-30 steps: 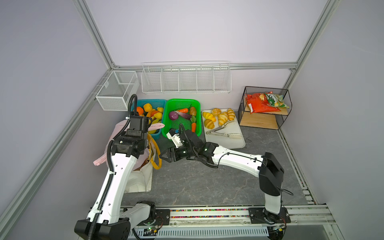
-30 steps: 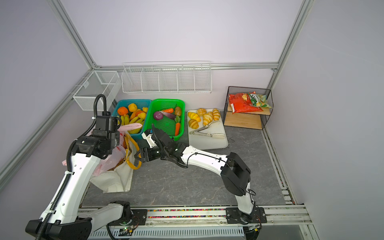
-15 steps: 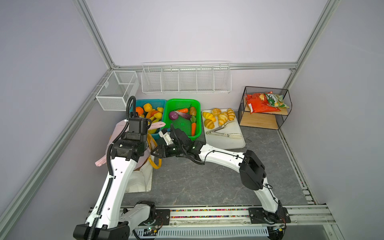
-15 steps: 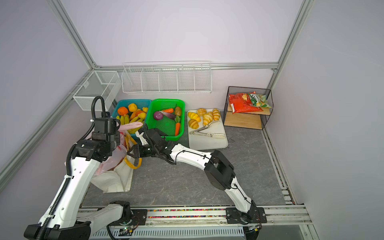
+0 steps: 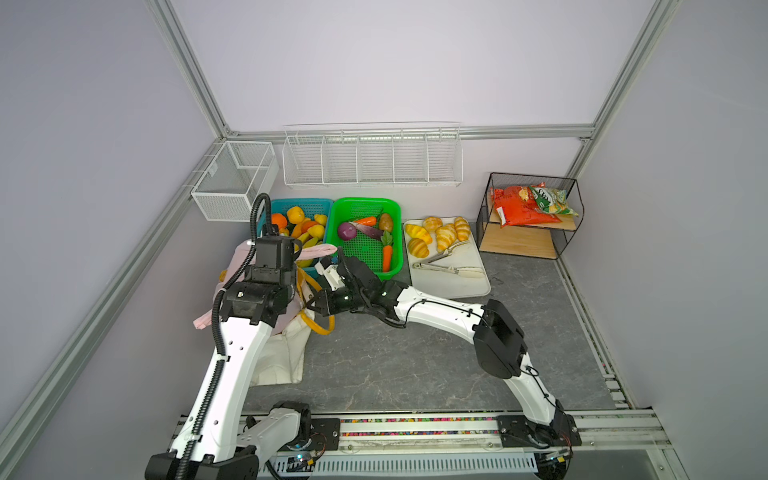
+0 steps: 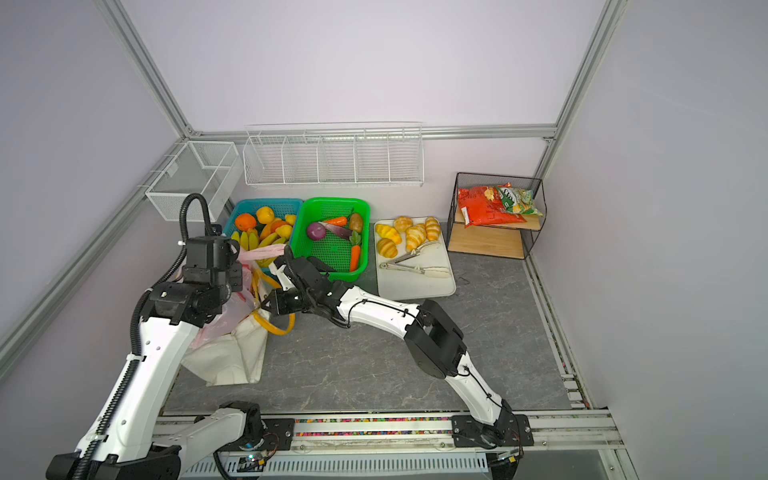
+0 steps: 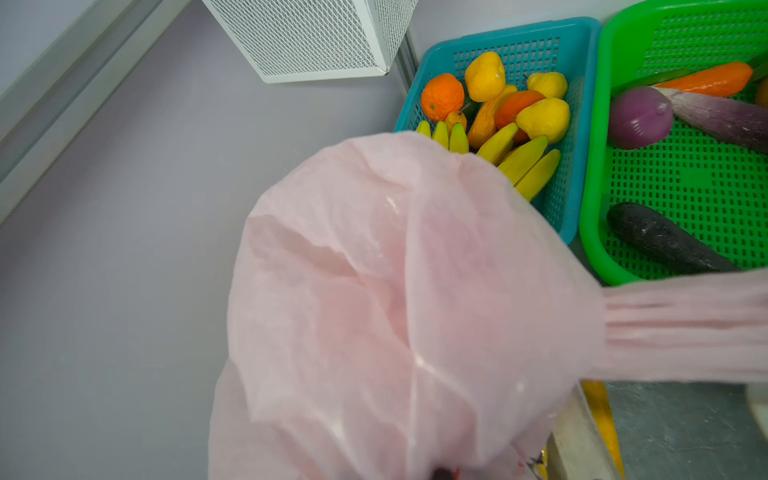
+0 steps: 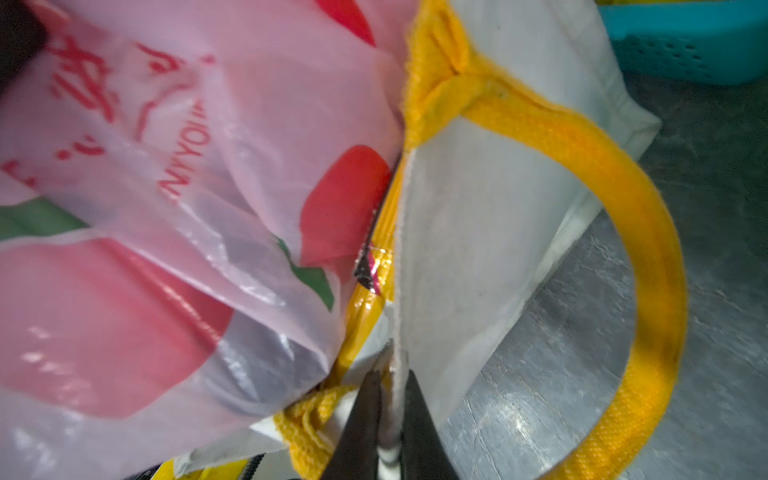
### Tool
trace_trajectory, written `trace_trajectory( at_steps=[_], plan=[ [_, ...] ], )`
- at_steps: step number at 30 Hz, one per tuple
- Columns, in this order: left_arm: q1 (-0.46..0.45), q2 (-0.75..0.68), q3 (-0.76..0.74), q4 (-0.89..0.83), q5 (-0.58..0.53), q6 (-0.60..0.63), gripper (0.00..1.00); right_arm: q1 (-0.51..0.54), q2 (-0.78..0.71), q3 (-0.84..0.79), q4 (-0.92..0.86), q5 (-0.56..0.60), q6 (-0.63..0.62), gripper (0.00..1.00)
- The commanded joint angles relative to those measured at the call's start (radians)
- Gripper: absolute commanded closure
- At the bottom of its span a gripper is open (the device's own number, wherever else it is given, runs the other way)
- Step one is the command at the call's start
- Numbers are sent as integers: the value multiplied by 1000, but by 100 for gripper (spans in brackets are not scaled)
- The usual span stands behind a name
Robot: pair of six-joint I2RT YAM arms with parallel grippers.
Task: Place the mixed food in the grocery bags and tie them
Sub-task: 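Lower the pink bag into the tote with left gripper while right holds rim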
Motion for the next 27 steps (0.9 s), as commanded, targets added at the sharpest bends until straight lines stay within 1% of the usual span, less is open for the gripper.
trace_trajectory(
  at_steps=[1, 3, 5, 10, 12, 13, 15, 17, 20, 22, 25, 27],
  plan=[
    [3, -41, 22, -1, 117, -30, 100, -7, -141, -81, 19, -8, -30, 93],
    [3, -60, 27, -5, 181, -44, 100, -6, -197, -134, 25, -12, -41, 93],
    [2, -85, 24, -9, 270, -56, 100, -8, -259, -199, 29, -7, -51, 93],
    [-6, -139, 12, -5, 480, -101, 100, -27, -417, -383, 54, 49, -69, 93],
    [-39, -147, 10, 4, 561, -113, 100, -43, -479, -456, 54, 75, -78, 94],
    [-71, -148, 5, 12, 595, -123, 100, -52, -513, -496, 51, 88, -84, 93],
    [-152, -142, 6, 21, 599, -130, 100, -72, -579, -565, 39, 103, -96, 93],
    [-228, -121, 34, 10, 544, -136, 100, -88, -666, -636, 11, 138, -119, 93],
    [-292, -81, 85, 20, 488, -152, 100, -99, -774, -708, -41, 194, -163, 93],
    [-326, -57, 99, 54, 481, -161, 100, -102, -822, -744, -66, 214, -181, 93],
    [-391, -22, 77, 96, 435, -164, 100, -113, -886, -802, -61, 239, -182, 93],
    [-427, 3, 46, 93, 384, -159, 100, -115, -920, -830, -52, 258, -187, 93]
  ],
)
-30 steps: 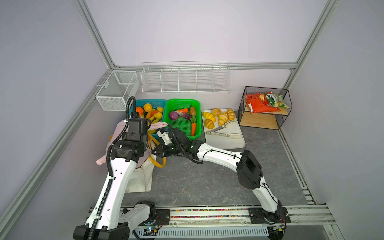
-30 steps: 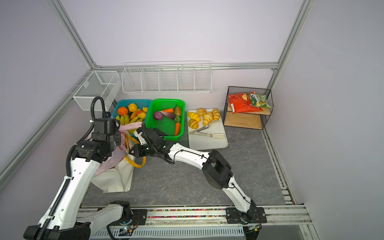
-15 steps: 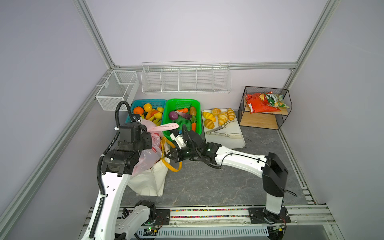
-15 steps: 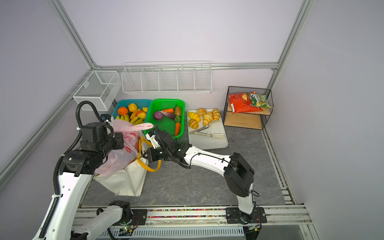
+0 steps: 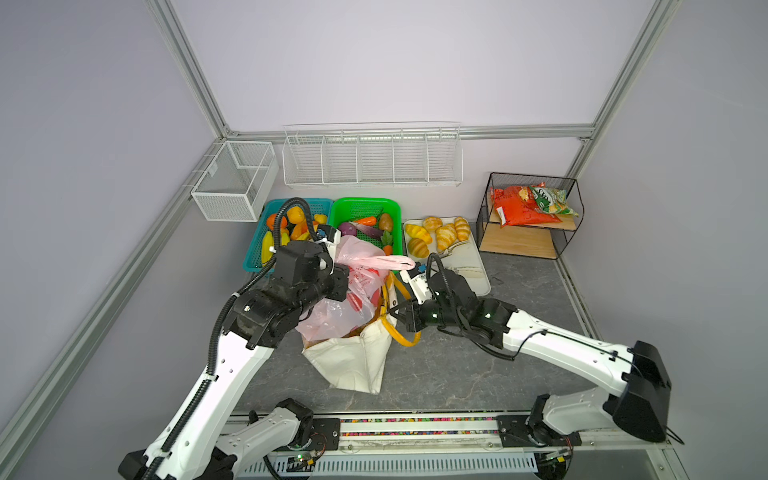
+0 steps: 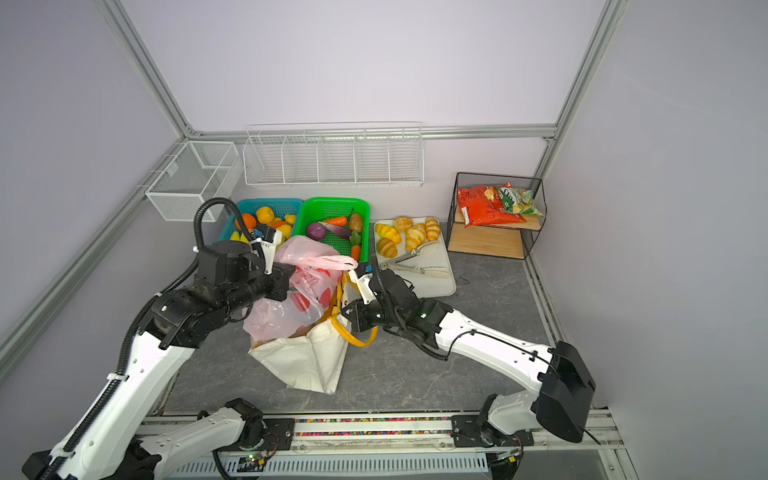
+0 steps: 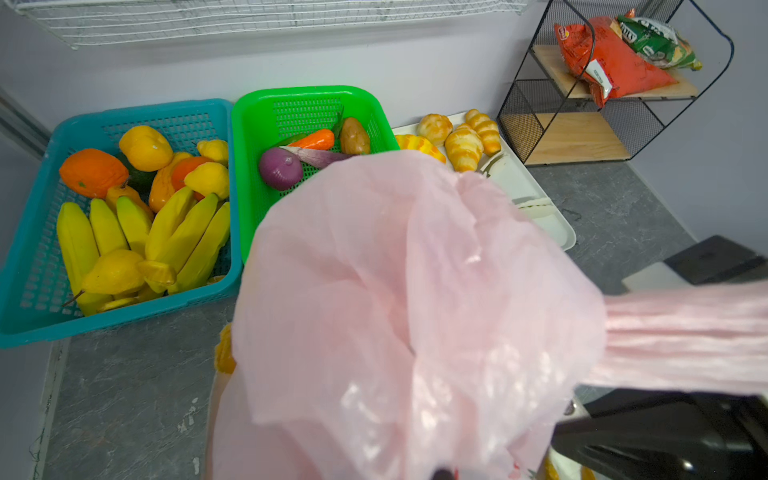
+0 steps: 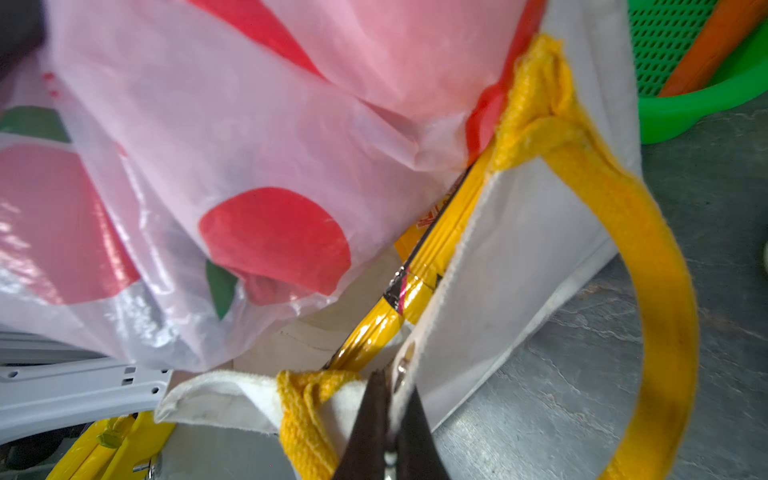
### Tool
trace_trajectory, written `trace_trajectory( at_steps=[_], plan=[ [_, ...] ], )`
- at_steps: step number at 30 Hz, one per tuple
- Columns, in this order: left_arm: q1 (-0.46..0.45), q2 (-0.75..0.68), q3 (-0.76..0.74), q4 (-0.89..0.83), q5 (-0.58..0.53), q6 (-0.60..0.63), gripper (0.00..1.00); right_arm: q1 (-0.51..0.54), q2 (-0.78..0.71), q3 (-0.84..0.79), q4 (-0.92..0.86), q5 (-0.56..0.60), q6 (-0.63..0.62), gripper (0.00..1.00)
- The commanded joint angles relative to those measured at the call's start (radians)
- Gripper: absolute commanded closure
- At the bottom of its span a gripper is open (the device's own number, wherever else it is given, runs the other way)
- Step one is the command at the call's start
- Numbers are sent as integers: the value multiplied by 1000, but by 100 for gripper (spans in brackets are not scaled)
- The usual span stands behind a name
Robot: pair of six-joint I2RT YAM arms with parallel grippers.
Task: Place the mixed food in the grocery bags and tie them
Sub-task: 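Lower the pink bag into the tote with left gripper while right holds rim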
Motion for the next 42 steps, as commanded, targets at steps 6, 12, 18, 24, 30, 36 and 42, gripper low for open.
trace_trajectory(
  at_steps=[6, 12, 18, 24, 30, 36, 42],
  plan=[
    [-68, 74, -61, -109, -160, 5, 100, -9, -104, -77, 83, 109, -52, 93],
    [-94, 149, -62, -178, -45, 53, 100, -10, -110, -130, 164, 125, -36, 93],
    [-150, 317, -59, -128, 79, 99, 100, -13, -110, -136, 162, 154, -38, 93],
    [-152, 474, 29, -148, 114, 79, 89, -16, -130, -160, 158, 196, -45, 93],
    [-152, 345, 45, -75, 98, 32, 66, -18, -151, -174, 146, 231, -62, 93],
    [-146, 166, 8, -5, 70, 55, 36, -19, -155, -213, 153, 236, -63, 93],
    [-130, 174, 46, 85, -3, 3, 37, -20, -137, -213, 176, 223, -57, 93]
  ],
)
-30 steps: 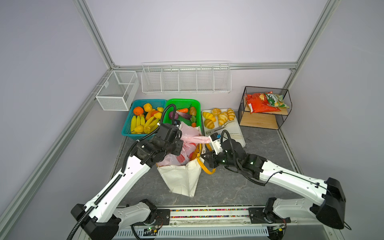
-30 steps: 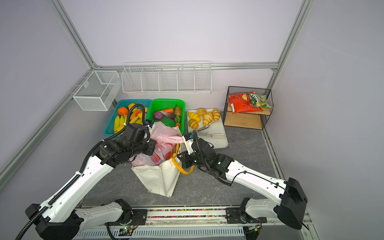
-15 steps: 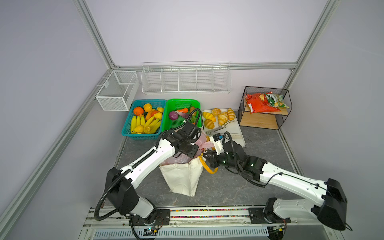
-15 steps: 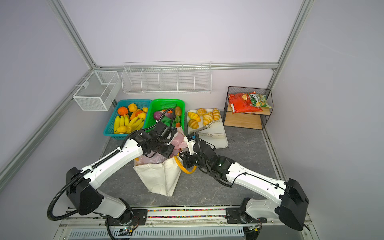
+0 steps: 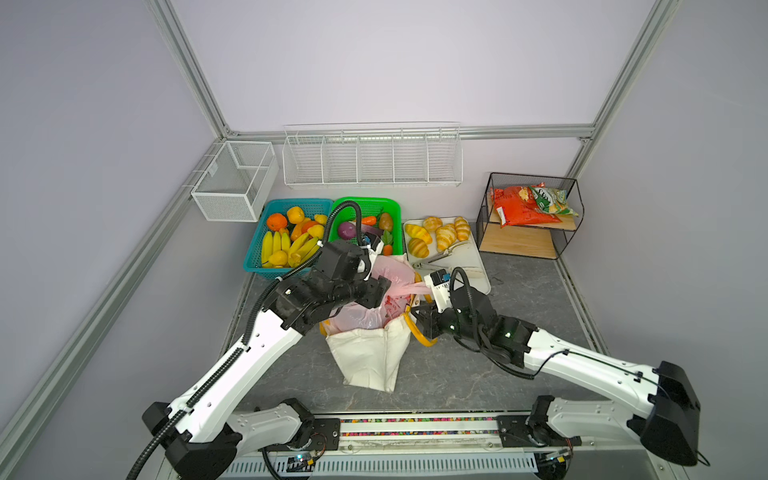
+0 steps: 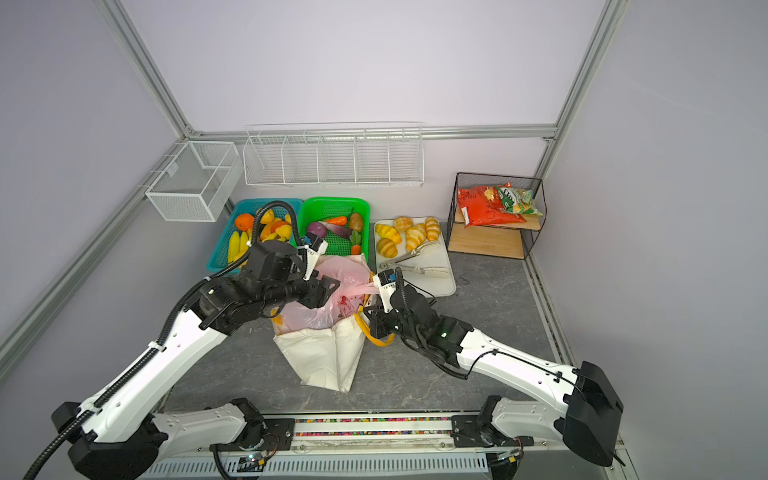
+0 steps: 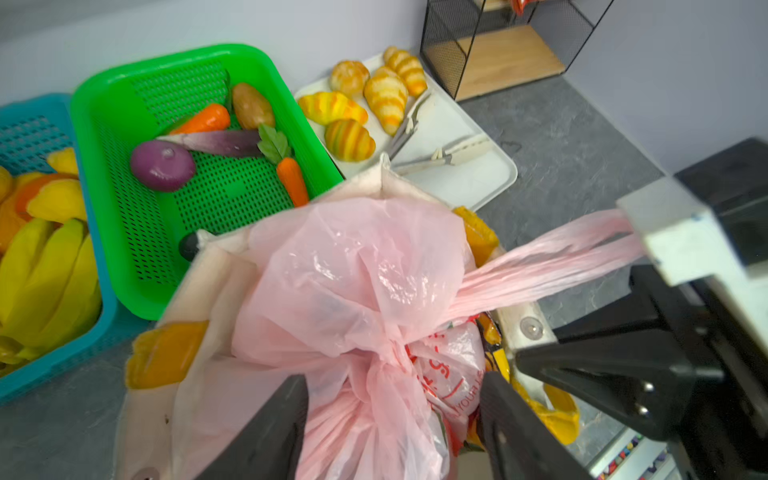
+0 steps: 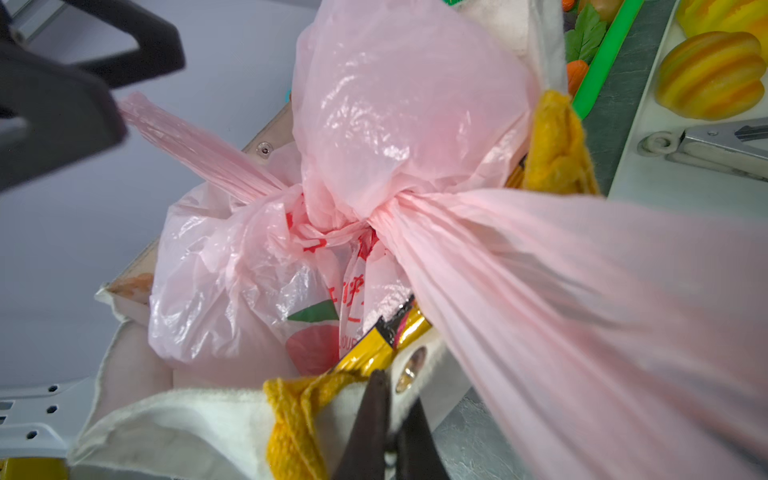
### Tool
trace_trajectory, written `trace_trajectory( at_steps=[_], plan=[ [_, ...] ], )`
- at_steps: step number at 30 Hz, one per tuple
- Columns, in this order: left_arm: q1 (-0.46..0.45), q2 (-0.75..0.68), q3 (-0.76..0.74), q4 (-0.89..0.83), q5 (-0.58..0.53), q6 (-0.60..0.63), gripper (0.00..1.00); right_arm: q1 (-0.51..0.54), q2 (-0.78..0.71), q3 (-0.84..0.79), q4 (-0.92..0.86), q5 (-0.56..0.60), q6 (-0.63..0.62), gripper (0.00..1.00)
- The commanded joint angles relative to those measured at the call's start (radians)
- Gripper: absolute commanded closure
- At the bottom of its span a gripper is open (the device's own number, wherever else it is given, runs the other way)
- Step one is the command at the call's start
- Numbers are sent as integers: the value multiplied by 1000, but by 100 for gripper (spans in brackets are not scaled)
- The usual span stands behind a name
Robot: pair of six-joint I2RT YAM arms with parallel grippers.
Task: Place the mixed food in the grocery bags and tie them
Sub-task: 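Lower the pink bag into the tote with left gripper while right holds rim, then push the pink bag down inside the tote with the left gripper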
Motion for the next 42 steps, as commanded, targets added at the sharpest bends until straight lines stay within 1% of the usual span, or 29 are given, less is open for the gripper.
trace_trajectory(
  at_steps=[1, 6, 9, 12, 16, 18, 20, 22, 24, 27, 31, 33, 38, 42],
  plan=[
    [7, 86, 38, 55, -68, -42, 40, -14, 2, -10, 55, 27, -8, 93],
    [7, 253, 78, 69, -97, -50, 52, -14, -6, -11, 47, 31, -8, 93],
    [7, 324, 70, 47, -139, -50, 56, -14, -22, -13, 41, 47, -15, 93],
    [8, 371, 31, 35, -133, -60, 56, -14, -31, -23, 44, 64, -20, 93],
    [9, 439, -62, 96, -86, -72, 55, -15, -19, -30, 55, 64, -19, 93],
    [8, 481, -49, 74, -69, -79, 53, -15, -9, -28, 55, 62, -19, 93],
    [8, 488, -31, 68, -60, -81, 52, -15, -4, -28, 53, 62, -20, 93],
    [8, 453, -17, 76, -51, -83, 48, -17, -2, -27, 47, 63, -23, 93],
    [8, 390, -10, 91, -48, -84, 43, -17, -5, -28, 43, 69, -25, 93],
    [9, 271, -16, 107, -65, -89, 38, -17, -12, -34, 40, 79, -29, 93],
    [10, 84, -105, 137, -137, -92, 34, -20, -16, -39, 36, 82, -31, 93],
    [21, 5, -150, 105, -161, -109, 33, -21, -16, -40, 37, 82, -33, 93],
    [93, -119, -260, -23, -103, -158, 32, -25, -12, -39, 45, 79, -38, 93],
    [100, -112, -334, -38, -11, -177, 35, -30, -2, -30, 51, 74, -41, 93]
  ],
)
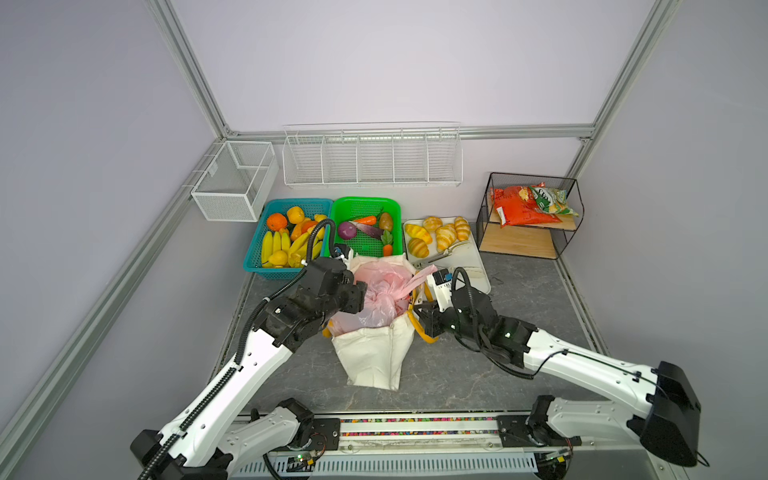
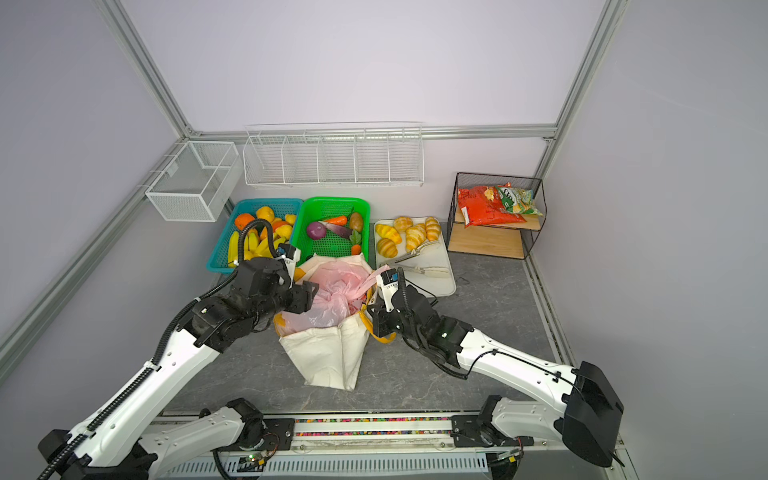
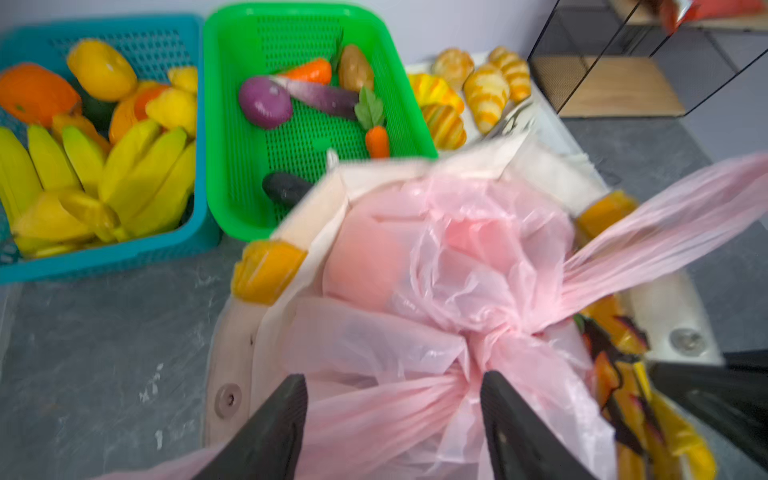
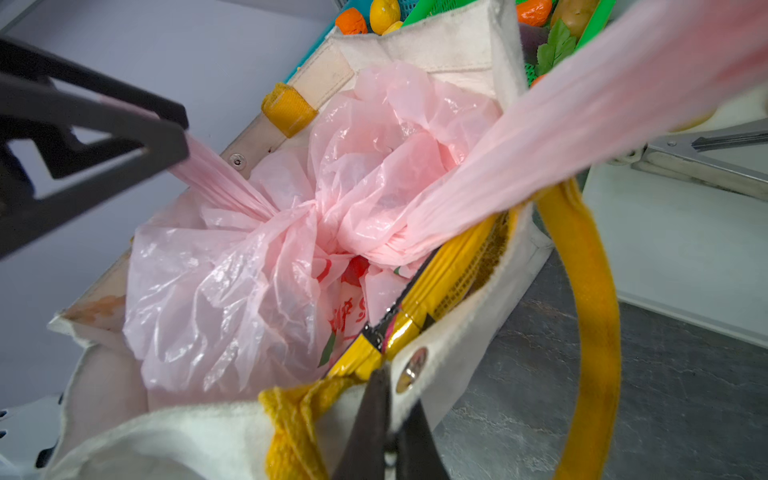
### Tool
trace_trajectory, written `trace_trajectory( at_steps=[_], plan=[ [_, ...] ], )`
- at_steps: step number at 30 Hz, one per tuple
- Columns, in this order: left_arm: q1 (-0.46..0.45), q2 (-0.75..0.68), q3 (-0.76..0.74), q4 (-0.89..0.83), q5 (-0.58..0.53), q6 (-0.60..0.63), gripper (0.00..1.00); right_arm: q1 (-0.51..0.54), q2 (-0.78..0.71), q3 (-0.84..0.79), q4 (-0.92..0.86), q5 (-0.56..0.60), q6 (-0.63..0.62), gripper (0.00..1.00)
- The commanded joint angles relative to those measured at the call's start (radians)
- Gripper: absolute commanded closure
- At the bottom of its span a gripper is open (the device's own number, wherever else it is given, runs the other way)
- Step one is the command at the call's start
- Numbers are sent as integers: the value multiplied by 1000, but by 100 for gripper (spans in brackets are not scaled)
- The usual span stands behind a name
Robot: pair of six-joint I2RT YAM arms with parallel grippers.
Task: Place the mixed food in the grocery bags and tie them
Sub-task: 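Push the pink bag down inside the tote with the left gripper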
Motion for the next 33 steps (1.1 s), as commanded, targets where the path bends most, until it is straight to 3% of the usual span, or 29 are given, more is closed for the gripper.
trace_trajectory(
  at_steps=[1, 7, 17, 23, 28, 33],
  plan=[
    [3, 30, -64, -53, 105, -43, 36, -14, 2, -8, 35, 34, -19, 93],
    [3, 121, -131, 93, 273, -51, 42, -14, 16, -6, 38, 22, -11, 93],
    [2, 272, -120, 99, 241, -20, 42, -21, 10, -39, 32, 42, -16, 93],
    [2, 180, -54, 99, 229, -9, 39, -28, -10, -40, 15, 49, -27, 93],
    [-3, 73, -17, 245, 235, -31, 37, -28, -31, -48, 12, 65, -32, 93],
    [-89, 139, 31, 379, 242, -15, 40, -28, -30, -54, 23, 57, -24, 92]
  ],
)
